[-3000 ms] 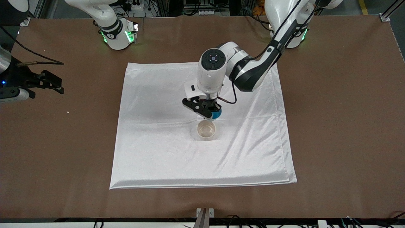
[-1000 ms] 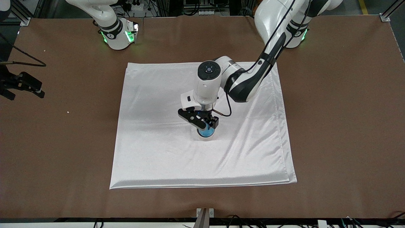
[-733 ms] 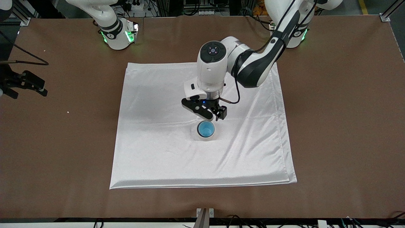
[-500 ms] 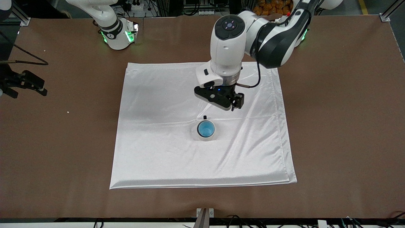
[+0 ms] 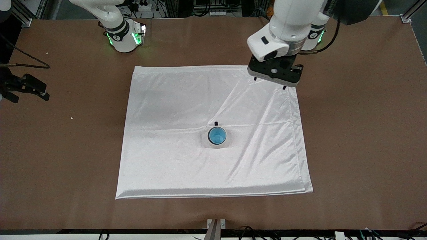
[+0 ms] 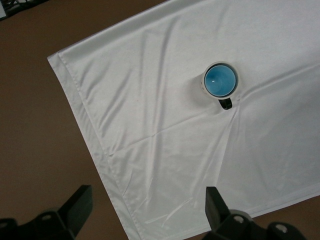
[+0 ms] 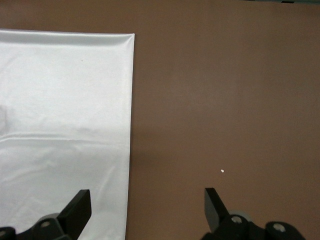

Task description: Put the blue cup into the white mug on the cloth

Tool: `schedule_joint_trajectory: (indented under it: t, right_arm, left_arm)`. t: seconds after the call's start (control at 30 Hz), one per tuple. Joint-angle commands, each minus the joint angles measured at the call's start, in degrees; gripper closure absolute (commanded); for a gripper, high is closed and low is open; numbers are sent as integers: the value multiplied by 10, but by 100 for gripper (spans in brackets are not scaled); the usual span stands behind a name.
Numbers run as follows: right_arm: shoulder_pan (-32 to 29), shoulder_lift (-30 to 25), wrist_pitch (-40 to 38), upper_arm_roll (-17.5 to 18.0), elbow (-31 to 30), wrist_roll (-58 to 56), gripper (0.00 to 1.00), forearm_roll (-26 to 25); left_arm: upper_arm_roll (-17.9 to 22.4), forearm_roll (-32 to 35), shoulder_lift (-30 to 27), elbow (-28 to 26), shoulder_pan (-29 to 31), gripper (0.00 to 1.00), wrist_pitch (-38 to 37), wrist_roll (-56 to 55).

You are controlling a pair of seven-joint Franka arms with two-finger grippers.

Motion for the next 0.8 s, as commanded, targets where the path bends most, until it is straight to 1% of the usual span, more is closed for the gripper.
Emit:
schedule_joint_trajectory:
  t: [0.0,0.13,0.23,0.33,0.4,0.77]
  right_arm:
    - [-5,-3,-6,6,4,4,0,-5]
    - [-5,-3,-7,6,4,5,0,-4]
    - [-4,-3,-7,6,4,5,0,-3]
    - [-5,-3,-6,6,4,5,0,-3]
    - [-5,-3,-6,6,4,5,0,-3]
    - [-4,-2,-7,6,6,4,0,-3]
  left_arm:
    - [-4,-26,-54,-50,37,0,-20,0]
    - [-4,-35,-85,-84,66,0,-24,6]
    - [-4,-53,-102,-106,88,0,-25,7]
    - [-4,-75,-109,-123,120,0,-27,7]
    - [-4,-77,-115,-132,129,0,-28,7]
    - [-3,-77,-109,-130,192,0,-38,7]
